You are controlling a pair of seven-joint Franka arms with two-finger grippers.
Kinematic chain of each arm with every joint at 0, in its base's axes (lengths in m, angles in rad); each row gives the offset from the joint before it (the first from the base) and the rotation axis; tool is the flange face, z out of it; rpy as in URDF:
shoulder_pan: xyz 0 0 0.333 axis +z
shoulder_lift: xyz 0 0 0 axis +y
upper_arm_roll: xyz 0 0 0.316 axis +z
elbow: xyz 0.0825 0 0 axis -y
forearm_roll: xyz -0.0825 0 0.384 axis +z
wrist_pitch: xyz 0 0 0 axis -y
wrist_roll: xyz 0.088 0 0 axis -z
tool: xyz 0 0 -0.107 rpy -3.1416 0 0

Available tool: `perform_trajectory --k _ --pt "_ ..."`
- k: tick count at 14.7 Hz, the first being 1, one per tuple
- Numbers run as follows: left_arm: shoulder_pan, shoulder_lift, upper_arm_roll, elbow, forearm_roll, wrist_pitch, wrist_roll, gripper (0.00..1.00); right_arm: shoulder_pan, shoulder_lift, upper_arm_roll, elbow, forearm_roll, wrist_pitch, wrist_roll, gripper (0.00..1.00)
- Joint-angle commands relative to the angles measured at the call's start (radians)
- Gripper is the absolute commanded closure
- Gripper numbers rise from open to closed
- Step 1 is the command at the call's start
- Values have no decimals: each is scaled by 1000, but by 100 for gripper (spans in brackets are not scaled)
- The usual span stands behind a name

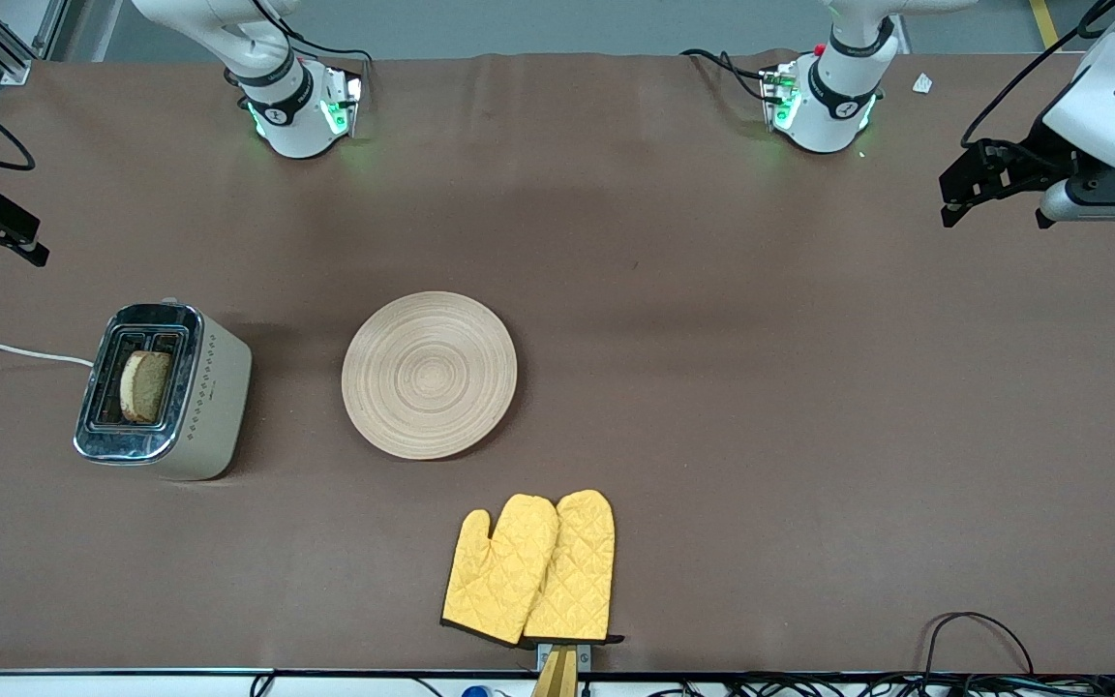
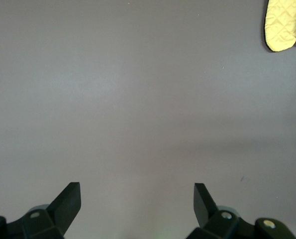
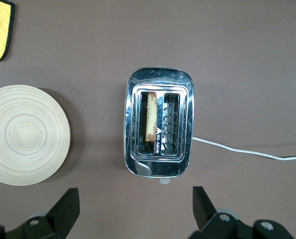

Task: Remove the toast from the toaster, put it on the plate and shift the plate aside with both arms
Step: 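Reach the right gripper down to the toast slice in the toaster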

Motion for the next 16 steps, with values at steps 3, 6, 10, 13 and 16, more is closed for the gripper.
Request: perform_trajectory --k 3,6,10,13,16 --pt "1 17 -7 39 10 -27 -15 0 -17 -17 13 -24 -11 14 -14 0" --pt "7 18 -8 27 7 -27 -1 0 -50 32 13 -41 -9 92 -11 0" --pt "5 17 -8 21 4 -25 -18 0 -75 152 13 -127 -6 250 -11 0" --pt "6 9 -8 5 -15 -10 -24 0 -97 237 13 -152 3 335 -9 0" --pt "5 3 -8 -12 -16 11 -24 0 -91 314 16 -150 21 372 -6 0"
